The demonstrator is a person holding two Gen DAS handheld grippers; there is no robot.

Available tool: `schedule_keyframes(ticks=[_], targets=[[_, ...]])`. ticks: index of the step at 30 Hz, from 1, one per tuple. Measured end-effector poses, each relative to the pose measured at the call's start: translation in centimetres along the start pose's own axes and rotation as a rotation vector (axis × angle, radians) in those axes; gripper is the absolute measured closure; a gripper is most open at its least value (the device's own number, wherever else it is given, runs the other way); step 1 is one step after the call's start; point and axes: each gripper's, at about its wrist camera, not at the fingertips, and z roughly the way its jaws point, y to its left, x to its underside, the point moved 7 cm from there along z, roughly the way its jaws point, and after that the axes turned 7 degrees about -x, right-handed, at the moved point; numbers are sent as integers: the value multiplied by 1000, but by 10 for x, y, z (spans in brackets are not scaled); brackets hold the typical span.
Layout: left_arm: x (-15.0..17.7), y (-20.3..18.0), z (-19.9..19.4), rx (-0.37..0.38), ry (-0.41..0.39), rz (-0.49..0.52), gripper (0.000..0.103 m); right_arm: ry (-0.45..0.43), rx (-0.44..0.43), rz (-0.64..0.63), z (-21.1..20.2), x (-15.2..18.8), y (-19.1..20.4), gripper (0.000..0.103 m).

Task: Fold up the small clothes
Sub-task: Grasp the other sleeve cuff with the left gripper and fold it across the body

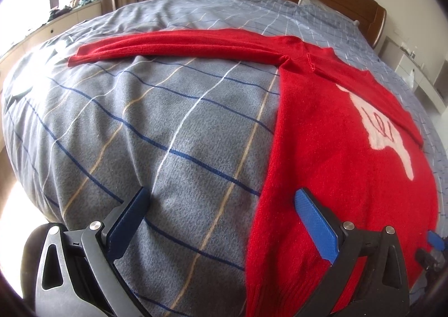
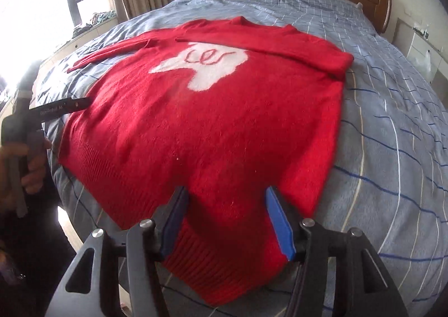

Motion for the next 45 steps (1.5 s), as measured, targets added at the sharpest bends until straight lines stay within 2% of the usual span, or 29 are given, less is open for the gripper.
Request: schedule_keyframes(ticks=[2, 5, 9, 12, 15, 17, 19, 21, 23, 24, 25, 26, 28, 31, 33, 35, 38, 41, 45], targets=[[-9, 5, -3, 52, 15, -11, 0, -27, 18, 17, -8, 5, 2, 45], [-41, 29, -4, 92, 20, -57, 0, -60, -12, 66, -17, 6, 3, 43], [-99, 98, 19, 107, 53, -228, 0, -60, -16, 52, -16, 9, 8, 42], [-130, 171, 44, -5, 65, -378, 1, -67, -21, 57, -16, 10, 10, 42], [-148, 220, 69, -88, 96, -434, 1, -75, -25, 72, -18, 11, 11, 42], [-153, 232, 87, -119, 138, -423, 1, -72, -28, 73, -17, 12, 12, 42], [-155, 233, 103, -110, 178, -409, 1, -67, -23, 63, -17, 13, 14, 42], [-157, 232, 111, -135, 182, -391, 2, -67, -17, 50, -17, 13, 16, 42], [-160, 226, 112, -166, 157, -369, 13, -73, -22, 46, -20, 12, 20, 42], [-164, 223, 111, -177, 149, -347, 39, -80, -22, 43, -23, 11, 22, 42], [-167, 221, 110, -171, 145, -325, 84, -87, -20, 39, -25, 11, 23, 42], [-169, 215, 108, -147, 154, -316, 103, -96, -17, 36, -29, 11, 24, 42], [-180, 209, 95, -154, 128, -309, 101, -119, -11, 35, -35, 12, 26, 42], [-216, 181, 61, -124, 49, -244, 101, -155, 1, 44, -47, 16, 24, 42], [-242, 144, 33, -58, -7, -188, 101, -181, 6, 56, -54, 19, 22, 42], [-267, 95, 1, 22, -61, -119, 101, -207, 9, 69, -60, 22, 19, 42], [-291, 3, -41, 136, -129, 41, 101, -235, 9, 84, -64, 23, 17, 42], [-294, -93, -69, 245, -161, 195, 101, -248, 1, 101, -65, 25, 14, 42], [-271, -197, -79, 379, -130, 317, 101, -257, -2, 118, -67, 30, 8, 42]])
